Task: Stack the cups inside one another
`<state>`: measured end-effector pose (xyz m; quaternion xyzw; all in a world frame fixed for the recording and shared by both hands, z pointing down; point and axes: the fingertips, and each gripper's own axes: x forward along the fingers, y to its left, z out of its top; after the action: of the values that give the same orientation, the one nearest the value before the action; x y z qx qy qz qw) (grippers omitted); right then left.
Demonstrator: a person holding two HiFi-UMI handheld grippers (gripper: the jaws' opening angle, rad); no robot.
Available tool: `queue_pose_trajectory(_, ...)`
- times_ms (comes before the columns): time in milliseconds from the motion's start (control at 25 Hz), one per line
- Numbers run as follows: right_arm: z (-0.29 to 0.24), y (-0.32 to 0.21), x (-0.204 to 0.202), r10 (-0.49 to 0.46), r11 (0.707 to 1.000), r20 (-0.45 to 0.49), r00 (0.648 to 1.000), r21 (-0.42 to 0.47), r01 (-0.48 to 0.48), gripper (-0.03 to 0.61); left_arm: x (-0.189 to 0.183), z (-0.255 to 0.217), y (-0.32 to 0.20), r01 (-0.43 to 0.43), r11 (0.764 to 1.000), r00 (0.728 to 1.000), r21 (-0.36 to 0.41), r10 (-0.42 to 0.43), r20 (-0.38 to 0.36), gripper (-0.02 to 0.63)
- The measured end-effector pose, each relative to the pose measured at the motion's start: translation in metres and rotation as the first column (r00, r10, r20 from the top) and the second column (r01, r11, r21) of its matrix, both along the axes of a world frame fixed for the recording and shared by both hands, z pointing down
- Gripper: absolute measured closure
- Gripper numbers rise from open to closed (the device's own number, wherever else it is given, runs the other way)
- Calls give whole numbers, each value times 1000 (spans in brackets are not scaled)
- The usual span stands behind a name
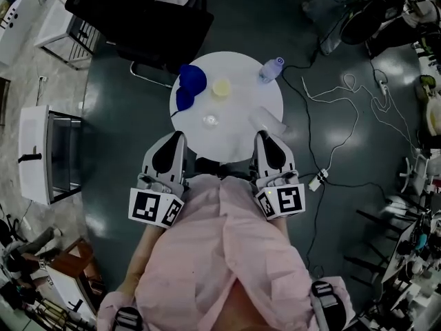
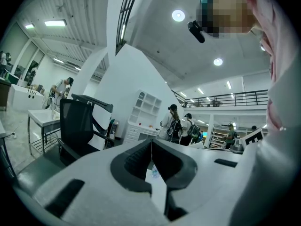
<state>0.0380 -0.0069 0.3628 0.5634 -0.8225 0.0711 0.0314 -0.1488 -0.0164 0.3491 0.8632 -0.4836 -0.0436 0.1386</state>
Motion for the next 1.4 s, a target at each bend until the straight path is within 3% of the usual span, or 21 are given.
queue_pose_trajectory(1200,-1,-8,12,11,1000,-32,999,-27,-12,541,-7,-2,-11,7,1000,1000,-14,-7,-13,594)
queue_pose_trajectory(1400,-2,-8,24,-22,999,-89,996,-28,20,541,-4,0,-12,-5,1000,1000,-19,4,-15,594)
